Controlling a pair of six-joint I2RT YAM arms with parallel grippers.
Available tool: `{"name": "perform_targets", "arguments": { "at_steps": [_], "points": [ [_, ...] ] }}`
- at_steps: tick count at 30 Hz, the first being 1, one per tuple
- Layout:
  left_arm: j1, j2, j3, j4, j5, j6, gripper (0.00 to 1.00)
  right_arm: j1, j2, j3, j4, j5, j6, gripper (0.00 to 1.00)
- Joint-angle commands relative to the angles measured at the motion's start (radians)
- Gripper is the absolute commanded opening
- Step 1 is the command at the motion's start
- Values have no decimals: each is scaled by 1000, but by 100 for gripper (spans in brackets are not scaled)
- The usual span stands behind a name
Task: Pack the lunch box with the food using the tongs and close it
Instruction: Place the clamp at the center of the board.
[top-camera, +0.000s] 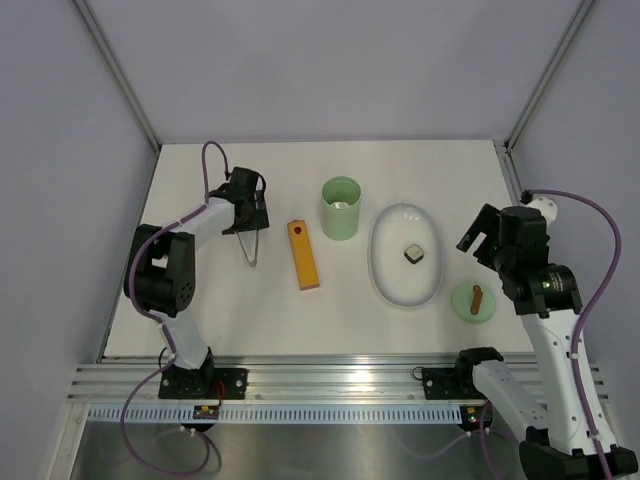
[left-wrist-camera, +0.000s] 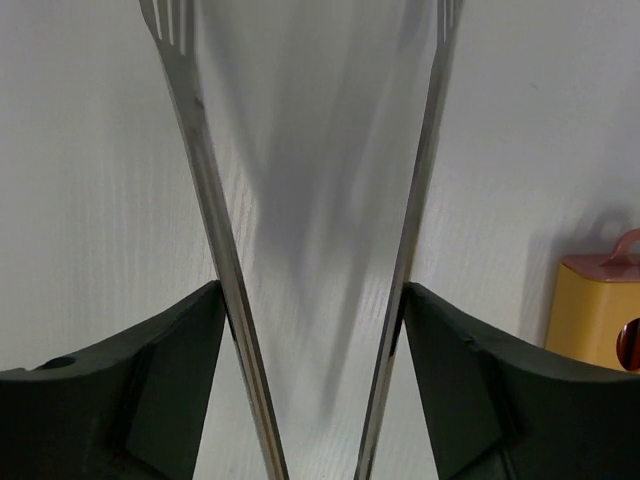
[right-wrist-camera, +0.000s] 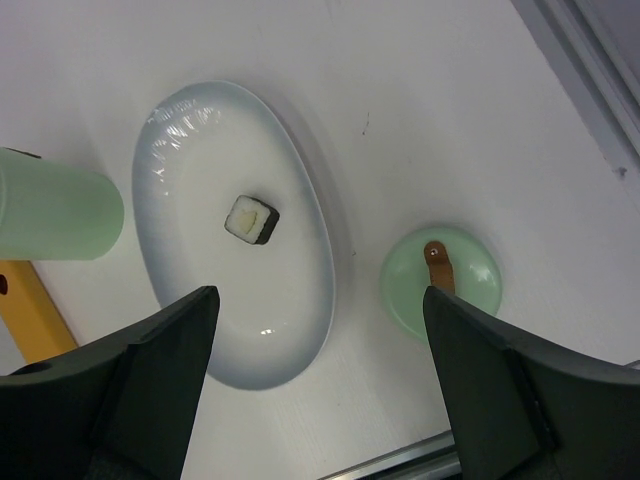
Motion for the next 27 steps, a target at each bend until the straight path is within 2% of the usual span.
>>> {"name": "perform_targets", "arguments": {
  "at_steps": [1, 7, 17, 23, 26, 27],
  "points": [
    [5, -48, 48, 16, 18, -10, 77, -3, 32, -60, 32, -33, 16, 91],
    [5, -182, 77, -27, 28, -3, 99, -3, 104, -161, 69, -82, 52, 90],
    [2, -481, 112, -149, 66, -11, 99, -3, 252, -189, 108, -69, 109, 86],
    [-15, -576, 57, -189, 121, -11, 99, -43, 318, -203, 106, -59, 174, 82],
    [-26, -601, 49, -221, 140, 0, 99, -101, 345, -195, 42, -28, 227, 86],
    [-30, -611, 43, -225, 158, 6, 99, -137, 358, -187, 5, -19, 255, 91]
  ]
}}
